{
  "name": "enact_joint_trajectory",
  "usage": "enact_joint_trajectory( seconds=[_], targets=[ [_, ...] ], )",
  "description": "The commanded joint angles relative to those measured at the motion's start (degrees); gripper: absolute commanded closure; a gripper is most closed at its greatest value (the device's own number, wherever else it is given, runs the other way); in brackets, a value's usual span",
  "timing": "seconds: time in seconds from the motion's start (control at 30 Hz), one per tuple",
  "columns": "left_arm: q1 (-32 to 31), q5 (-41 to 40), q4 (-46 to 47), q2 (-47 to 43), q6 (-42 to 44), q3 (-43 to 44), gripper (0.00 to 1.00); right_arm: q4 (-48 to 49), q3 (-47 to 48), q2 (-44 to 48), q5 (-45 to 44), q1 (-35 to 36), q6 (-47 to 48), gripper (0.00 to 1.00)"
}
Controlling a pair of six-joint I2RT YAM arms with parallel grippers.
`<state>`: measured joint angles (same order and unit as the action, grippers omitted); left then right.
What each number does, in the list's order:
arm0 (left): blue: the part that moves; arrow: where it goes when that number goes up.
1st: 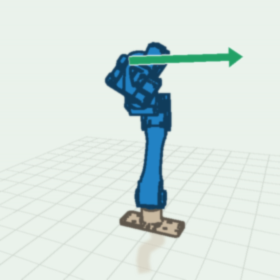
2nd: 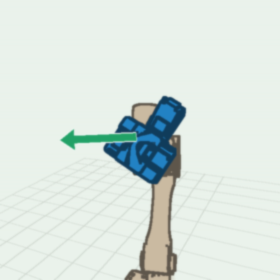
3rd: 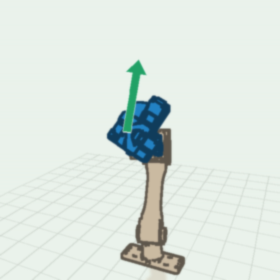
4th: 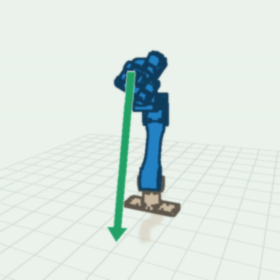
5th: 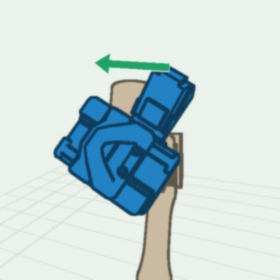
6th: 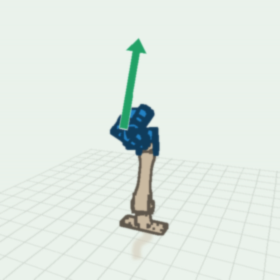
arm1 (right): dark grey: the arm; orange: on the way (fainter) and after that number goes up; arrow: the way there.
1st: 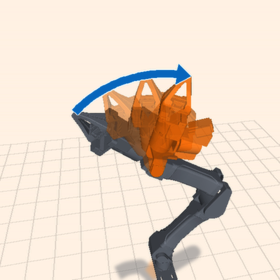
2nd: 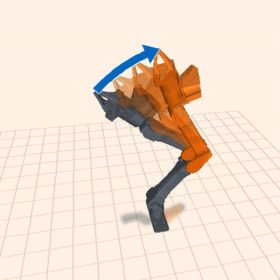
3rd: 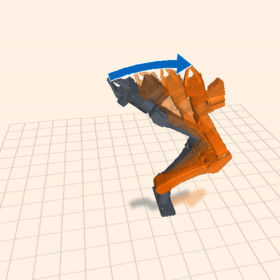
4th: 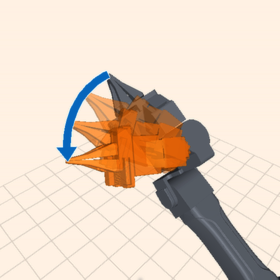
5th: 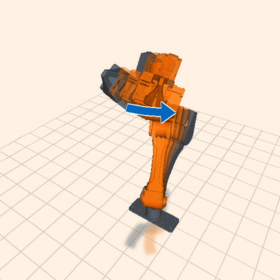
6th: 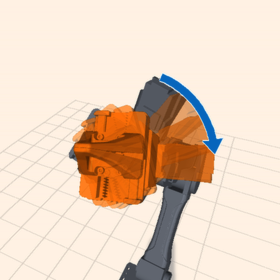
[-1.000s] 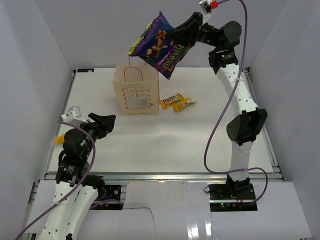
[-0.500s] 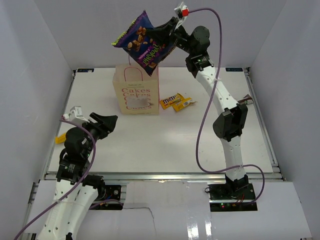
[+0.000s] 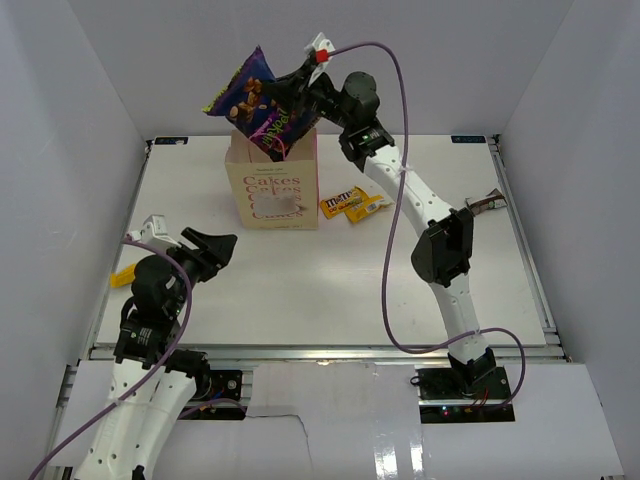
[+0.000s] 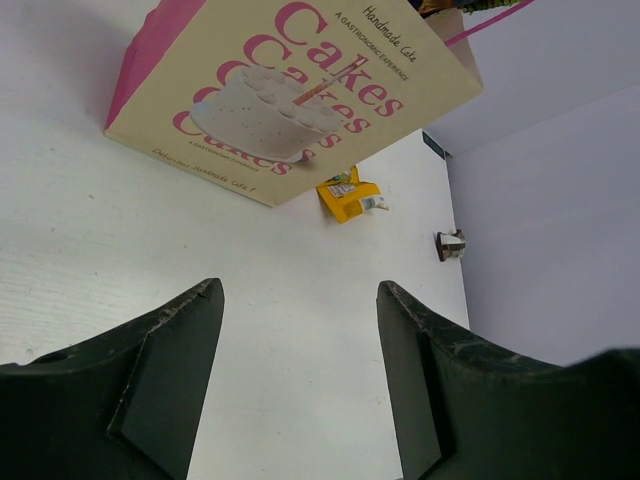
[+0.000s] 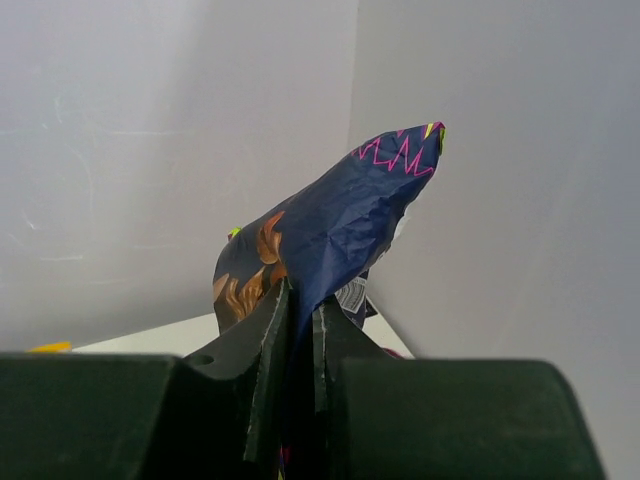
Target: Place the snacks into the paper bag
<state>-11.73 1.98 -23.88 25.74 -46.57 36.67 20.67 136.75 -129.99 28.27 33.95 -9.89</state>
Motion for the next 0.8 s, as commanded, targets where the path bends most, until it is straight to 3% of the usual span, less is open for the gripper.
enact_joint_trajectory(
  seconds=[0.0,0.1,0.17,0.27,0.37,0.6,0.67,0.77],
  targets=[
    [0.2,-0.9,-1.3,-0.9,-0.7,-0.9,0.27,9.0,0.1,4.0,-3.7,2.3,5.8,0.92],
    [0.2,-1.1,-1.4,-1.2,-0.9,-1.3,0.27,8.5,-3.1,5.2,-4.5,3.0,6.9,0.92],
    [0.2,-1.1,-1.8,-1.4,-1.0,-1.6,0.27,8.0,-5.2,5.9,-5.2,2.9,7.3,0.86],
    [0.1,-4.3,-2.7,-1.1,-1.2,-1.6,0.25,7.5,-7.5,7.2,-5.2,2.9,8.1,0.56],
    [0.1,-8.5,-5.7,0.2,-2.5,-1.1,0.23,6.3,-9.8,9.2,-4.0,2.9,9.2,0.43],
    [0.2,-25.9,-18.1,10.4,-13.3,5.2,0.16,-0.7,-12.7,15.1,3.7,-0.3,9.6,0.36],
    [0.2,-28.6,-18.3,14.8,-13.2,6.9,0.13,-5.9,-14.0,16.5,5.3,-1.3,14.4,0.35],
    [0.3,-35.4,-19.3,18.7,-13.6,10.7,0.07,-8.3,-24.3,21.7,8.5,-3.8,15.2,0.35]
  ],
)
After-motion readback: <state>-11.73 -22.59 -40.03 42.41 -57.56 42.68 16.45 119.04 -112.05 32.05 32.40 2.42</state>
